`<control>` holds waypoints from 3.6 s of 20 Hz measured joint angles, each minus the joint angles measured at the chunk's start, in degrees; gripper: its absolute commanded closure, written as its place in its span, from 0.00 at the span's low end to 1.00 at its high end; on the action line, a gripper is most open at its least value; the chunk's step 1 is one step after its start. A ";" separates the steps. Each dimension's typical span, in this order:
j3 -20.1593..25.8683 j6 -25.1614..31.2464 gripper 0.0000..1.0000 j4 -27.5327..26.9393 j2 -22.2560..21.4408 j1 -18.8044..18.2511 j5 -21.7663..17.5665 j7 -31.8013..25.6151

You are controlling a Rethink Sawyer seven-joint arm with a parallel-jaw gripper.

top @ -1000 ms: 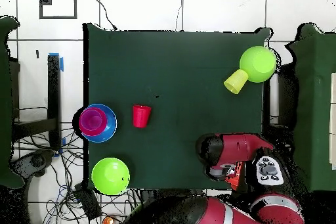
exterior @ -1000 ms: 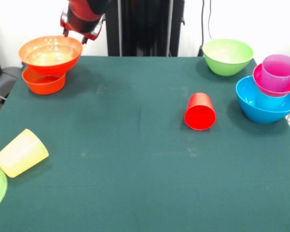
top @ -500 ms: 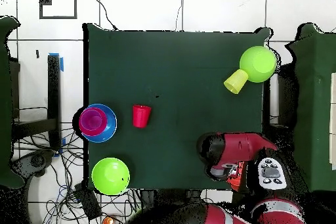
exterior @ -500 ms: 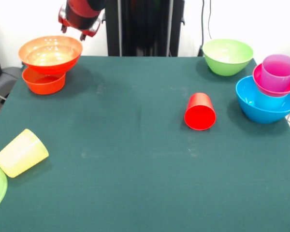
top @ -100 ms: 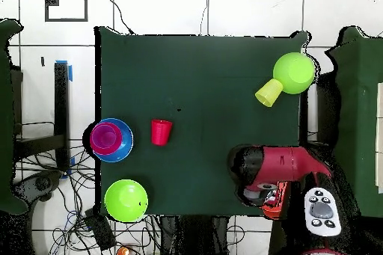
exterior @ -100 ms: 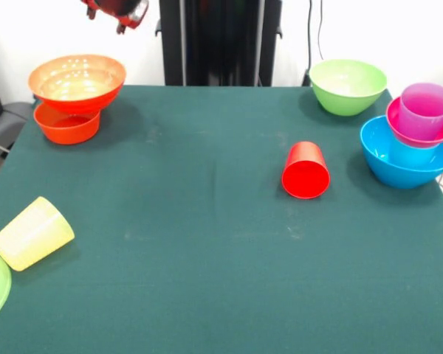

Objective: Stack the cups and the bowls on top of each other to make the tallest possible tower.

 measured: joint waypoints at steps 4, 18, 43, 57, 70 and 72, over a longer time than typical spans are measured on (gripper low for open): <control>2.83 -3.10 0.00 0.73 -1.80 -2.79 2.82 0.00; 18.70 -35.84 0.00 3.96 -4.75 -19.96 6.32 0.00; 30.30 -31.62 0.00 -11.64 12.32 -24.12 -2.08 -1.13; 28.74 -39.09 0.00 -13.06 13.64 -20.71 -25.91 -1.26; 23.37 -50.15 0.00 -14.10 12.85 -16.88 -32.82 -1.25; 21.69 -51.83 0.00 -14.60 12.84 -15.57 -33.50 -1.20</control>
